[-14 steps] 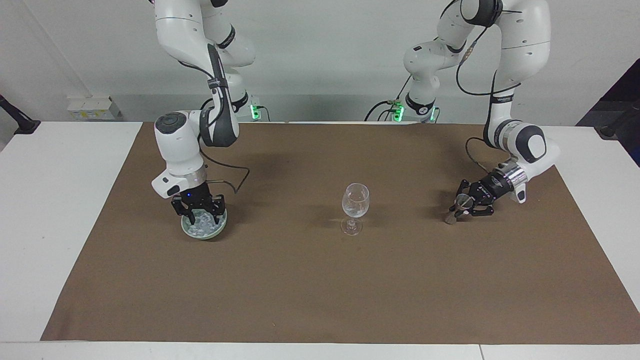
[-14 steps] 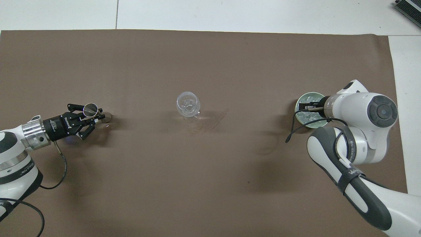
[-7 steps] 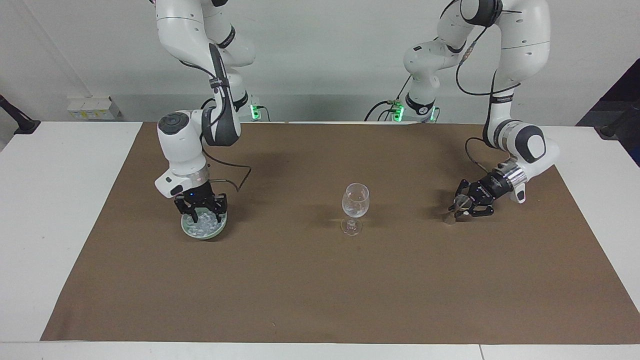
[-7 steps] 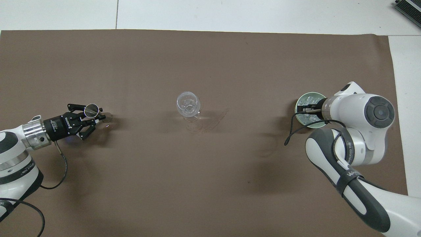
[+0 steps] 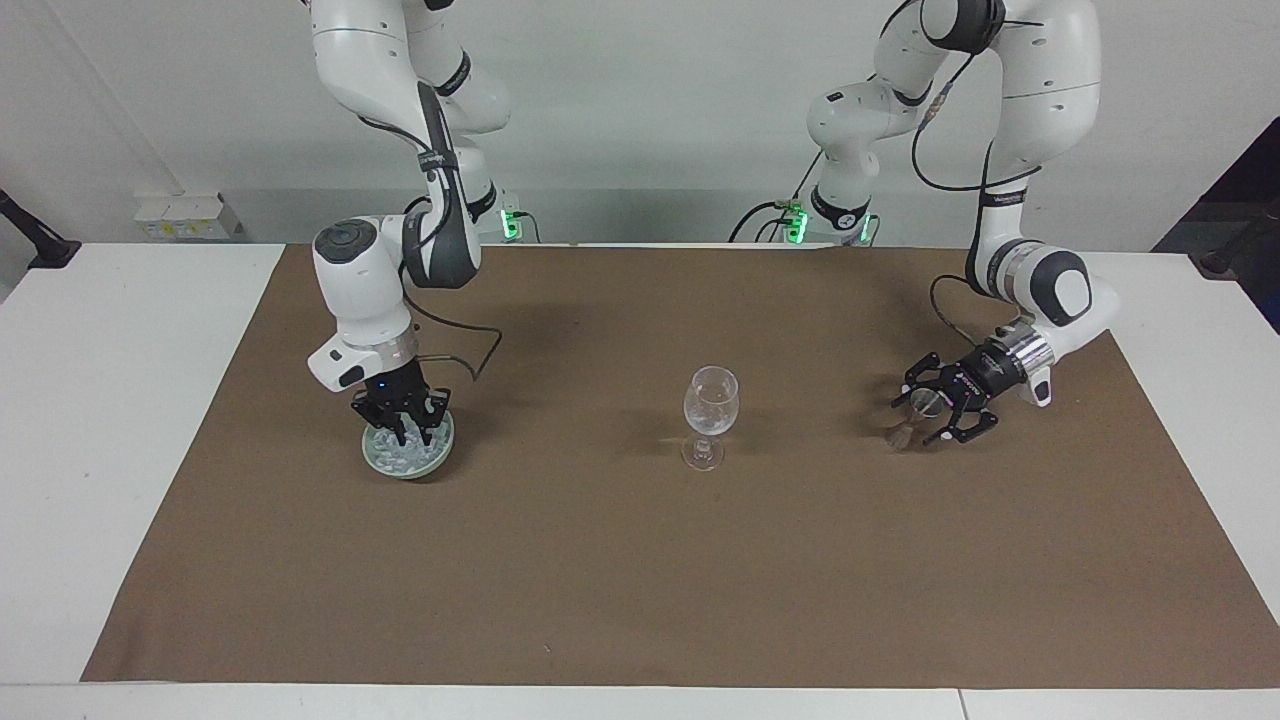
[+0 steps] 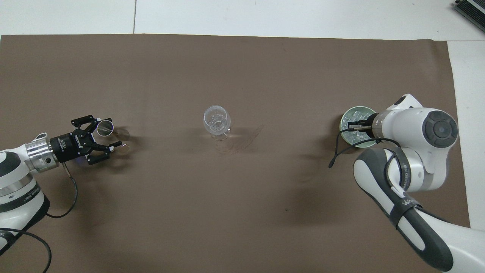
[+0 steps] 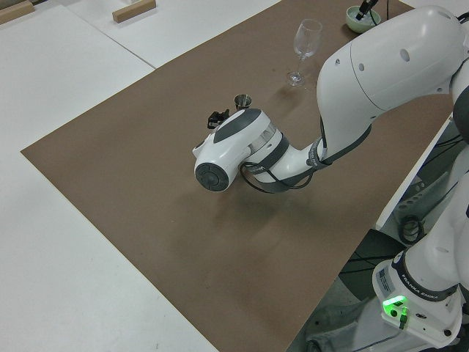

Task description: Pour wine and add ice with both arms

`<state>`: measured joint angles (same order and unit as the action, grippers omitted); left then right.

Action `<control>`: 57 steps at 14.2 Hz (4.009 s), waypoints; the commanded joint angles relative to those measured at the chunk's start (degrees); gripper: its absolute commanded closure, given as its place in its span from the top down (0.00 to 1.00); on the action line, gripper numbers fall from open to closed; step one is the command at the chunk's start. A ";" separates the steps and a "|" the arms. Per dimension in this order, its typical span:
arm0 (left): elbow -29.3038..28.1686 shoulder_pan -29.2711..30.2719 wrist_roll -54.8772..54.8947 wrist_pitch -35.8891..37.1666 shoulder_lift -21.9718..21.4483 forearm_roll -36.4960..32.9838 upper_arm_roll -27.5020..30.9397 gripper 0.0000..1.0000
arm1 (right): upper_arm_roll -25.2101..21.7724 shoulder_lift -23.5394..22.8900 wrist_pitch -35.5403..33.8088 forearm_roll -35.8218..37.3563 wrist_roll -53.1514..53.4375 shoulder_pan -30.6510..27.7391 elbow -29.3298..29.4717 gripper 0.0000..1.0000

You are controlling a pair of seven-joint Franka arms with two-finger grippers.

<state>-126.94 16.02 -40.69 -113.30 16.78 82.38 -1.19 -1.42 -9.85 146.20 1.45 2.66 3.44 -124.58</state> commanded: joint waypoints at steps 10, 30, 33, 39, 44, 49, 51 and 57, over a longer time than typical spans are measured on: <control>13.20 3.49 3.86 3.61 -3.16 -35.85 0.84 1.00 | 0.28 6.34 -20.30 0.22 3.31 1.30 14.77 0.00; 25.34 -5.91 45.86 6.51 -13.61 -73.76 0.23 1.00 | 19.96 -3.94 -23.88 -11.65 39.78 8.94 38.27 0.00; 25.78 -10.11 45.96 8.88 -16.95 -77.08 0.23 1.00 | 19.88 -5.96 -18.95 -11.73 41.98 11.49 38.44 0.00; 30.41 -12.07 45.96 17.74 -21.18 -79.91 -0.74 1.00 | 19.26 -9.75 -15.07 -10.68 42.16 13.70 38.36 0.00; 35.89 -11.98 45.78 23.30 -21.27 -80.71 -5.21 1.00 | 19.17 -11.33 -13.93 -10.15 42.16 13.78 37.92 0.00; 32.56 -12.77 45.52 22.87 -21.53 -81.85 -6.54 1.00 | 19.09 -11.51 -13.93 -8.40 42.16 13.61 35.72 0.00; 31.23 -12.77 45.61 21.98 -21.18 -81.77 -6.72 1.00 | 19.26 -11.59 -13.67 -8.40 42.07 13.61 35.72 0.00; 31.76 -12.60 45.08 21.81 -21.27 -81.15 -6.63 1.00 | 19.52 -12.39 -12.87 -8.31 42.07 14.48 35.72 0.00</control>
<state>-94.76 4.00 4.70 -90.75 -3.93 1.89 -8.27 17.92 -21.99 131.77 -7.92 44.08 17.38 -88.52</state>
